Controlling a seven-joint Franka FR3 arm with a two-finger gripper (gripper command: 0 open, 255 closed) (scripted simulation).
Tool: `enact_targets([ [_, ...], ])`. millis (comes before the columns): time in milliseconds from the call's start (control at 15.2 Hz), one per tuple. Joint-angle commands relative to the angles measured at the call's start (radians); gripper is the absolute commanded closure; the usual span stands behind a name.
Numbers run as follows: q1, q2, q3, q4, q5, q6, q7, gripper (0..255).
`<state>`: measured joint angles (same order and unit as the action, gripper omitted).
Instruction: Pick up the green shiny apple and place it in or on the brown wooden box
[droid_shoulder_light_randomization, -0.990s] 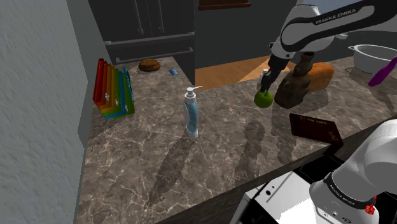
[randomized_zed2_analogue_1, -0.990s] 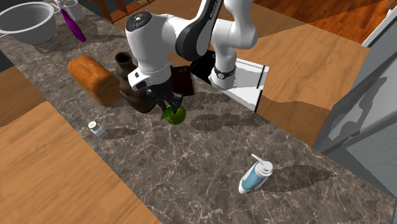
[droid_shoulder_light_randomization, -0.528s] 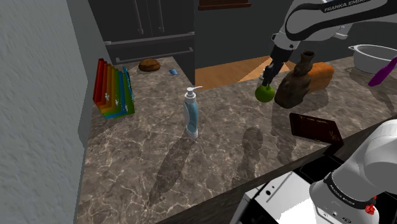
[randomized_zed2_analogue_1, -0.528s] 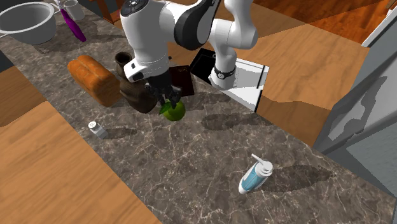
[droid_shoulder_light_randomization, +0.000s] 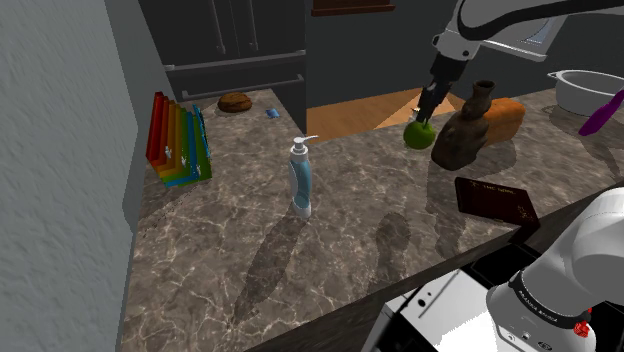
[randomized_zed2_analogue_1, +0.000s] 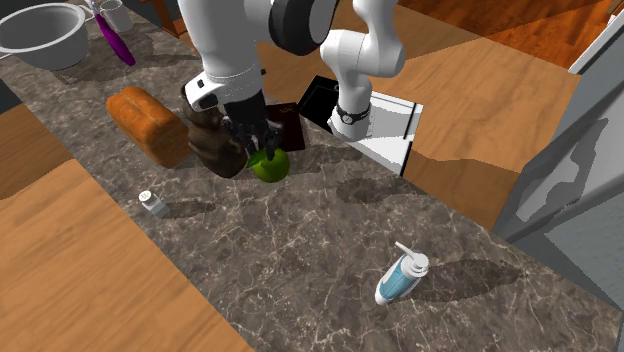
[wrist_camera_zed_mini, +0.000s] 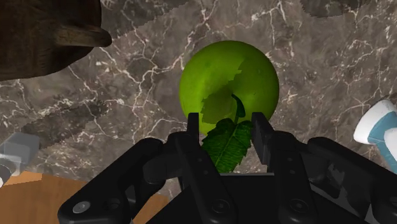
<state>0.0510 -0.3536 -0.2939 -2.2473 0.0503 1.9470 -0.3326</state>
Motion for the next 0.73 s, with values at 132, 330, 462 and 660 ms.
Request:
enact_targets([
  [132,0.001,-0.007,0.004,0.048,-0.002,-0.054,0.008,255],
  [330,0.001,-0.009,0.006,0.079,-0.002,-0.087,0.012,255],
  [462,-0.017,-0.076,-0.003,0.034,-0.024,-0.109,-0.001,255],
  [660,-0.047,-0.174,-0.018,-0.023,-0.057,-0.15,-0.024,255],
])
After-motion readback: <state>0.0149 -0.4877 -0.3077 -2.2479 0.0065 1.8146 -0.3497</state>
